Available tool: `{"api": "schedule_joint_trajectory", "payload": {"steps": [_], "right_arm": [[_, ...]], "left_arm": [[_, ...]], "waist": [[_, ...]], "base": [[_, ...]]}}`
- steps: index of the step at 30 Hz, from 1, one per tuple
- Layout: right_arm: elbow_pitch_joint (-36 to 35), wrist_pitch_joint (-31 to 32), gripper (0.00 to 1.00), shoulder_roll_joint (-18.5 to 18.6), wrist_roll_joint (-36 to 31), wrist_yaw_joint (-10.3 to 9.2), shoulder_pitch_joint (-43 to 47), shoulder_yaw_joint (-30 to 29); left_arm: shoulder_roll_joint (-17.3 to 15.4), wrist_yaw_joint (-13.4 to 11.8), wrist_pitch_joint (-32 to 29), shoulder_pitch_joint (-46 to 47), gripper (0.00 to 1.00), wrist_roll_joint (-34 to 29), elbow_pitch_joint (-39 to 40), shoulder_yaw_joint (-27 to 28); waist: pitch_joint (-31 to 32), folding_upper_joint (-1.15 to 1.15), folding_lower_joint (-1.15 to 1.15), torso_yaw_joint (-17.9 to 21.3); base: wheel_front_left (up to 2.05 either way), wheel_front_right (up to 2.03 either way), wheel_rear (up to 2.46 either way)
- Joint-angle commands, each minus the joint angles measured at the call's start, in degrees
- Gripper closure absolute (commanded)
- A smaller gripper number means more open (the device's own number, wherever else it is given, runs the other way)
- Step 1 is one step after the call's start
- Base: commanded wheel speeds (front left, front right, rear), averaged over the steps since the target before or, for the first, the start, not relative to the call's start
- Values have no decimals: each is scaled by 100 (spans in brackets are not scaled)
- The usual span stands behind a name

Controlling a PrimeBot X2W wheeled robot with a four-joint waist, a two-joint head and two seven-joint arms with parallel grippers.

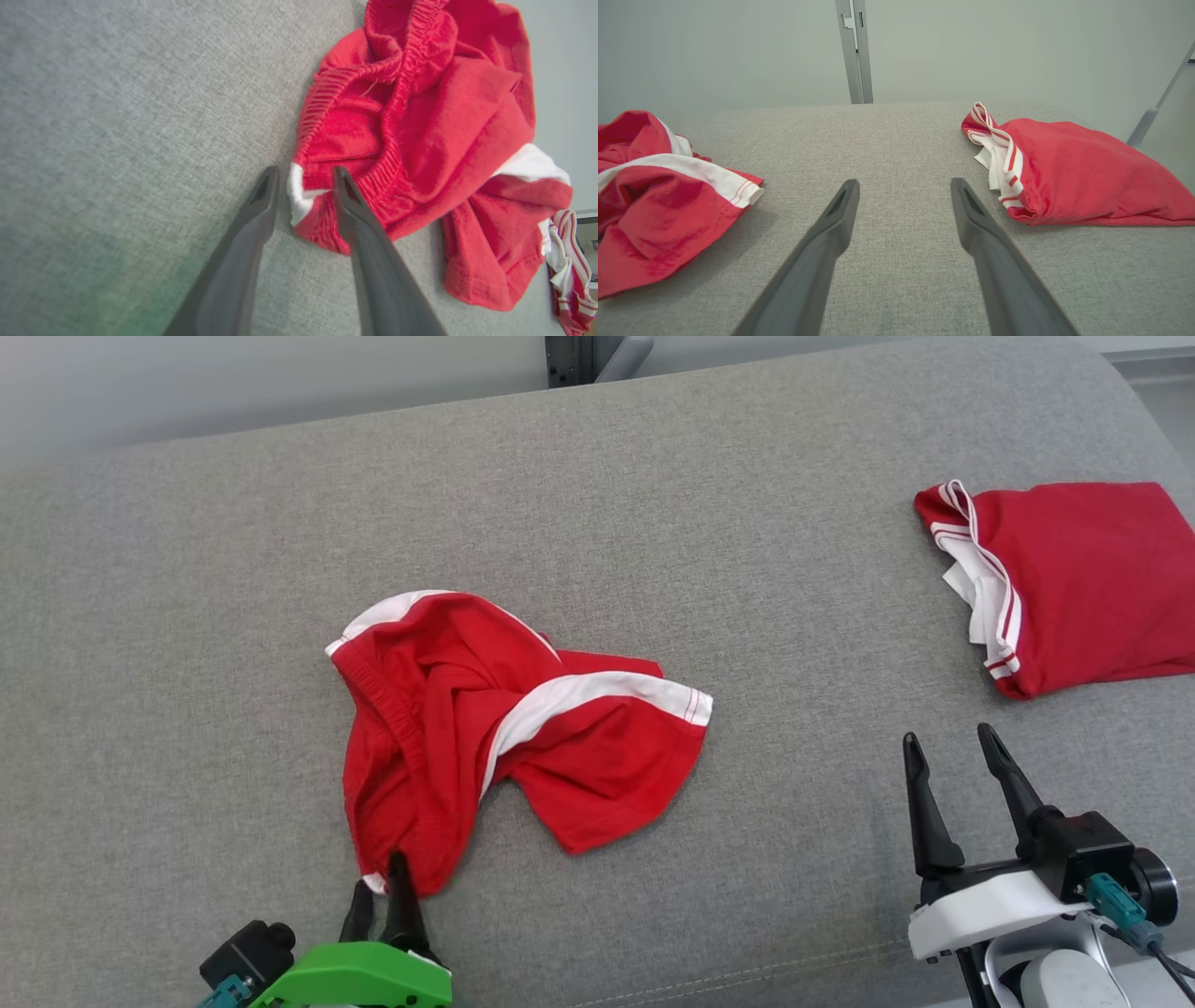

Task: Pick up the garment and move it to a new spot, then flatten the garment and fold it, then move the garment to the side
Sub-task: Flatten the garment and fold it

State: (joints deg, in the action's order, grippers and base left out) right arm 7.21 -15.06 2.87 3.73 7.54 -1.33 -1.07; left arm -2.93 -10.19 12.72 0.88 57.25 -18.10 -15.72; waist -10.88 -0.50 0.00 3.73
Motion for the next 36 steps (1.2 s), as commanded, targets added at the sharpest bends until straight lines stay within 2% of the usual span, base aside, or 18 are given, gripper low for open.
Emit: {"api": "schedule_joint_trajectory", "payload": {"steps": [1, 7, 11, 13, 17, 21, 25, 31, 36], "right_arm": [[16, -14, 0, 6, -27, -11, 65, 1], [44, -14, 0, 5, -37, -11, 92, -4], [63, -14, 0, 6, -30, -11, 157, -30], [75, -14, 0, 5, -18, -11, 239, -33], [65, -14, 0, 5, 1, -11, 296, -6], [33, -14, 0, 5, -18, -11, 261, 32], [-28, -14, 0, 5, -35, -11, 174, 63], [-23, -14, 0, 6, 6, -11, 135, 72], [-2, -14, 0, 6, 42, -11, 100, 99]], "left_arm": [[-10, -44, 22, -75, 0, -74, 24, -28], [-225, -119, 149, -150, 0, -485, 335, -60], [-548, -246, 209, -304, 0, -1127, 718, -111], [-792, -244, 244, -440, 0, -1677, 1117, -227], [-1161, -41, 220, -511, 0, -2278, 1482, -596], [-1482, 130, -64, -217, 0, -2684, 1504, -946], [-1789, 475, -411, 111, 0, -2937, 1330, -1280], [-1998, 878, -895, 466, 0, -2917, 766, -1517], [-2011, 964, -1124, 620, 0, -2830, 385, -1553]], "waist": [[2, 50, 0, -3], [89, 50, 0, -18], [239, 50, 0, -42], [381, 50, 0, -74], [520, 50, 0, -118], [491, 50, 0, -135], [319, 50, 0, -114], [140, 50, 0, -4], [93, 50, 0, 69]], "base": [[0, 0, 0], [0, 0, 0], [0, 0, 0], [0, 0, 0], [0, 0, 0], [0, 0, 0], [0, 0, 0], [0, 0, 0], [0, 0, 0]]}}
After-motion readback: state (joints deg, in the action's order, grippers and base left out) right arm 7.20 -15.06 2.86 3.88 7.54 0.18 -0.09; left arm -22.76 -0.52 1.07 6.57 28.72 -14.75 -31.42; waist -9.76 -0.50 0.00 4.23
